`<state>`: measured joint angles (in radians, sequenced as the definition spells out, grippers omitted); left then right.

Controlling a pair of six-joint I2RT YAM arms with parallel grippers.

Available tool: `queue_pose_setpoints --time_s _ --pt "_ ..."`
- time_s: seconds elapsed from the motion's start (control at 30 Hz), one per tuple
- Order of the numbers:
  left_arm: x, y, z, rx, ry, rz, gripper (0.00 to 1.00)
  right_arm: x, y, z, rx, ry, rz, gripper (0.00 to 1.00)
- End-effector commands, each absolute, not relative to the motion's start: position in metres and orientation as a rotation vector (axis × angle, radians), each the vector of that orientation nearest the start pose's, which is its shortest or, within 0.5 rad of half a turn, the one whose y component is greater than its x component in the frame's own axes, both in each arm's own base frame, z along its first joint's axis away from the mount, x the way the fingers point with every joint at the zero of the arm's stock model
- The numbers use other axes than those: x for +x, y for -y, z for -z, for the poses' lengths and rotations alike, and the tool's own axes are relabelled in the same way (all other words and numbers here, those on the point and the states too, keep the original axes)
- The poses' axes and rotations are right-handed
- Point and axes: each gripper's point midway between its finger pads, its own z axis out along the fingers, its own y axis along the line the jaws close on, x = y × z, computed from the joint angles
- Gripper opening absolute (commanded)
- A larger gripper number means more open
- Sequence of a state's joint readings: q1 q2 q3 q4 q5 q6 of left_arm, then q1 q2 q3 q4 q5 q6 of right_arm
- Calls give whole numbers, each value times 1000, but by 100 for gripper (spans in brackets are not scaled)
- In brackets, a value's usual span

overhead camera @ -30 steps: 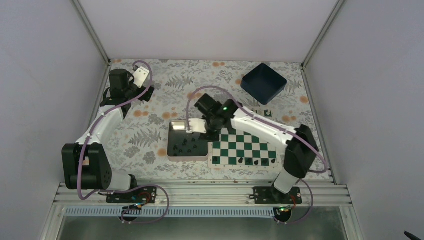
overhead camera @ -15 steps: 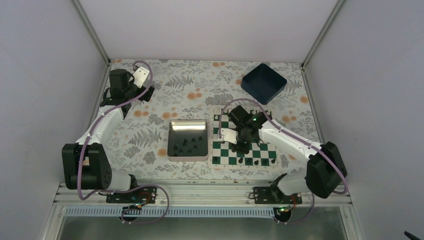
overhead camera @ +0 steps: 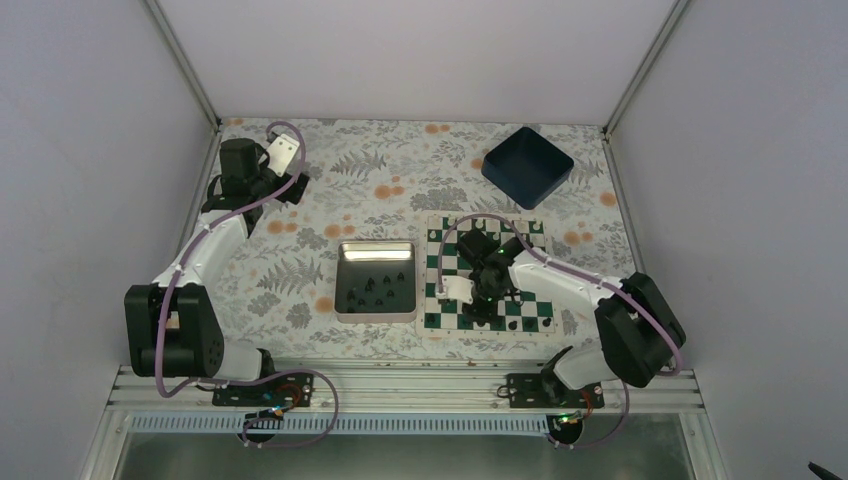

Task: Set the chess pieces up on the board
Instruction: Place the chess piece on the chessboard.

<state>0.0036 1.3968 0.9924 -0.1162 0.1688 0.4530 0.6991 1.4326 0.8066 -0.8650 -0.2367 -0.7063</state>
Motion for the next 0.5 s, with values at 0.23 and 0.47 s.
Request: queue_pose_setpoints --time_s 0.23,0.47 --pt "439 29 -210 571 -2009 -99 100 166 -200 -46 -1983 -2247 -412 9" --pt "439 28 -208 572 -2013 -99 100 164 -195 -40 -2006 -2272 -387 8"
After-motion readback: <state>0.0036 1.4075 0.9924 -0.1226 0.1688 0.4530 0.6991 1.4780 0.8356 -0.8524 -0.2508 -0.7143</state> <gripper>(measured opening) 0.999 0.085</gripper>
